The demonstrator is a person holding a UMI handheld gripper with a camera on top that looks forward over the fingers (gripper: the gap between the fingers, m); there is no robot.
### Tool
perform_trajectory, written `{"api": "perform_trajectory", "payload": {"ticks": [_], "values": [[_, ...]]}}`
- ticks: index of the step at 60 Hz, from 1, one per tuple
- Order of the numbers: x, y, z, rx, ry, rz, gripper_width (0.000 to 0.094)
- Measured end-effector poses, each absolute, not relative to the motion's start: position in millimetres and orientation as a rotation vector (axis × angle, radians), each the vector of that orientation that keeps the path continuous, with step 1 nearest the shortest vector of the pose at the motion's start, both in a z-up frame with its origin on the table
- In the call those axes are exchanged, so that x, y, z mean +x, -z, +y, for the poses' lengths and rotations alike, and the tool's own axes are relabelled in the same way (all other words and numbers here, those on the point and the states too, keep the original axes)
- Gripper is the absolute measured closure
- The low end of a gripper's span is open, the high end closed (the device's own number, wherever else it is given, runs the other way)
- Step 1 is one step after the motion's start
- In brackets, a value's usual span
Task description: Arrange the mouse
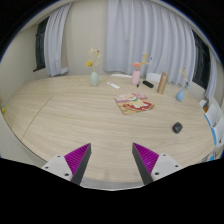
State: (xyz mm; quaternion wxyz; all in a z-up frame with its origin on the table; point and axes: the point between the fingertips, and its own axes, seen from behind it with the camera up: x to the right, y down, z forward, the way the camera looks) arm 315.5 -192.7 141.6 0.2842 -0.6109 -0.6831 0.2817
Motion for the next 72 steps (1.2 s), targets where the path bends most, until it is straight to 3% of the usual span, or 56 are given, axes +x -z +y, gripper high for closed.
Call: {"api": "perform_trajectory", "payload": {"ticks": [53, 72], "values": [[372, -98, 75, -1.840, -0.581, -1.583, 0.0084], [343, -78, 154, -1.803, -0.584, -1.587, 0.0085]]}}
